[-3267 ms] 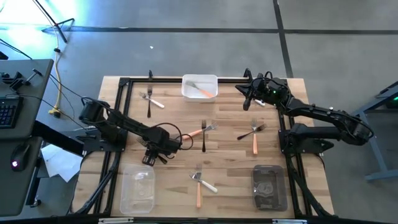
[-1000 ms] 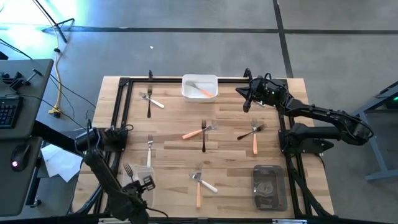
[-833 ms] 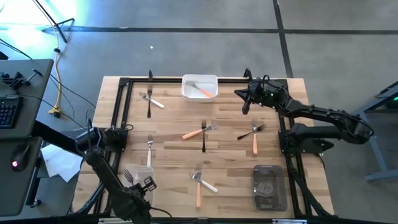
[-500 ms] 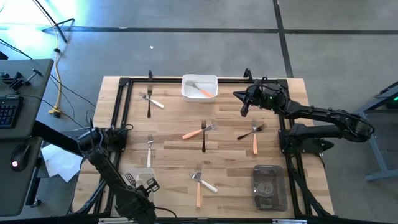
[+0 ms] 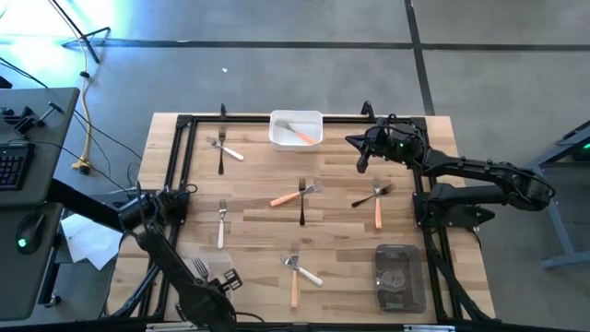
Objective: Sort silverware by color (type)
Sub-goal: Put the middle left silver fork into the transparent bin, then put the bottom center white fork into the black bin
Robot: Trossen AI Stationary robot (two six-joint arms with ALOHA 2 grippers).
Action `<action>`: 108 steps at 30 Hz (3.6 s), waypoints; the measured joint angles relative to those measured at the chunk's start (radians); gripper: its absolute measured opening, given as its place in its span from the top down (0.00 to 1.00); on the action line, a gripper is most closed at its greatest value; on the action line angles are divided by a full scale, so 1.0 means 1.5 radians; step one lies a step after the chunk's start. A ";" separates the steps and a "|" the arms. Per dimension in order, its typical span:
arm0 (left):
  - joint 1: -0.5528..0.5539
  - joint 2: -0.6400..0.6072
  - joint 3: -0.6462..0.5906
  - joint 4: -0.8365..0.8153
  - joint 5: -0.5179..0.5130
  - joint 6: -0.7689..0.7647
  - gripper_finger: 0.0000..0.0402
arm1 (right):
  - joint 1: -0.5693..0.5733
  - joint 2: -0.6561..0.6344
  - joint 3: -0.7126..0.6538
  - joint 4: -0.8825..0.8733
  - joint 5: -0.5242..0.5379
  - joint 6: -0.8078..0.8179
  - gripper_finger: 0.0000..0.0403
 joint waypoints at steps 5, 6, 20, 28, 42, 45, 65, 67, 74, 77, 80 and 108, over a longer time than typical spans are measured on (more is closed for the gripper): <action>0.003 0.000 -0.038 0.004 0.008 0.008 0.99 | 0.000 0.000 0.000 0.000 0.000 0.000 1.00; 0.003 0.000 -0.043 0.004 0.009 0.014 0.99 | 0.000 0.000 0.000 0.000 0.000 0.000 1.00; 0.015 0.000 -0.052 0.007 0.008 0.020 0.85 | 0.000 0.000 0.000 0.000 0.000 0.000 1.00; 0.030 0.000 -0.032 -0.053 -0.028 0.011 0.69 | 0.000 0.000 0.000 0.000 -0.001 0.000 1.00; 0.068 -0.092 -0.058 -0.130 -0.101 -0.339 0.91 | 0.005 0.000 0.000 -0.007 0.001 -0.007 1.00; 0.086 -0.165 -0.106 -0.082 -0.146 -0.415 0.98 | 0.020 -0.001 0.000 -0.007 0.023 -0.021 1.00; 0.462 -0.319 -0.338 0.538 -0.264 -0.261 1.00 | 0.097 -0.180 -0.001 -0.183 0.113 -0.031 1.00; 0.491 -0.315 -0.359 0.609 -0.245 -0.246 1.00 | 0.109 -0.199 -0.001 -0.203 0.114 -0.020 1.00; 0.544 -0.305 -0.463 0.881 -0.196 -0.185 1.00 | 0.162 -0.221 -0.001 -0.298 0.139 0.052 1.00; 0.554 -0.305 -0.513 0.962 -0.171 -0.167 1.00 | 0.196 -0.205 -0.001 -0.322 0.163 0.090 1.00; 0.558 -0.305 -0.554 1.039 -0.176 -0.139 1.00 | 0.250 -0.171 -0.001 -0.324 0.176 0.135 1.00; 0.558 -0.304 -0.737 1.364 -0.265 -0.093 1.00 | 0.703 0.457 0.272 -0.121 0.353 0.451 0.98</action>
